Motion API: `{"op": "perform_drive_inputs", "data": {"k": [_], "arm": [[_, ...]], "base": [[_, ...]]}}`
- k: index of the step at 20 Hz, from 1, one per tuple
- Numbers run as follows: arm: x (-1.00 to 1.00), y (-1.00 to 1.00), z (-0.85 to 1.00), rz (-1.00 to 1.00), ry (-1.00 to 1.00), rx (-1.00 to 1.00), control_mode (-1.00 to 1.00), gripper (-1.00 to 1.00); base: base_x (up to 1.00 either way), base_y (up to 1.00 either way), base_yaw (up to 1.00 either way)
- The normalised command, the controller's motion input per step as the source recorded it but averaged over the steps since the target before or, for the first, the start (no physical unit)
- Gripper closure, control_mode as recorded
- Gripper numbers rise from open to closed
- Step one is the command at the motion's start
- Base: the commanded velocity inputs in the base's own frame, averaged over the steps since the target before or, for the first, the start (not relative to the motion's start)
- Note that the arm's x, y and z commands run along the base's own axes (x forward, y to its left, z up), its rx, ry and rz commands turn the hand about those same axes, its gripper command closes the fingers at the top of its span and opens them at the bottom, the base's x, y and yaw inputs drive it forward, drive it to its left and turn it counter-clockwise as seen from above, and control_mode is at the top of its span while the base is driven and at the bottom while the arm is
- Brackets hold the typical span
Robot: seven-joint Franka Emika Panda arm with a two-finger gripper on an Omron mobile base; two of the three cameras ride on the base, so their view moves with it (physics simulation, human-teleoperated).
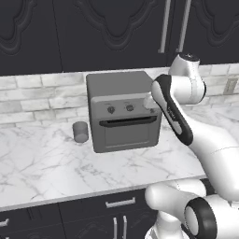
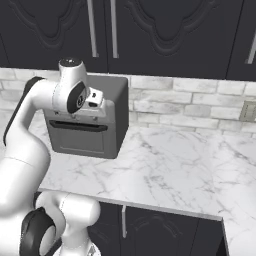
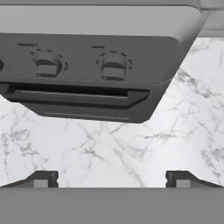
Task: Pick the soap dispenser and soap dispenser from the cabinet and place them on the counter.
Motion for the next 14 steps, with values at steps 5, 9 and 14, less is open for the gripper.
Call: {"op": "perform_drive_inputs", "data": {"k": [5, 9, 14], "arm": [[-0.33, -0.07, 0.42, 0.0, -0.37, 0.08, -1.0, -1.0], [-0.33, -0.08, 0.39, -0.01, -0.42, 0.1, -1.0, -1.0], [-0.18, 0.0, 0.41, -0.05, -0.4, 0.07, -1.0, -1.0]], "base": [[0.0, 0.0, 0.0], [0.0, 0.0, 0.0], [0.0, 0.0, 0.0]]}}
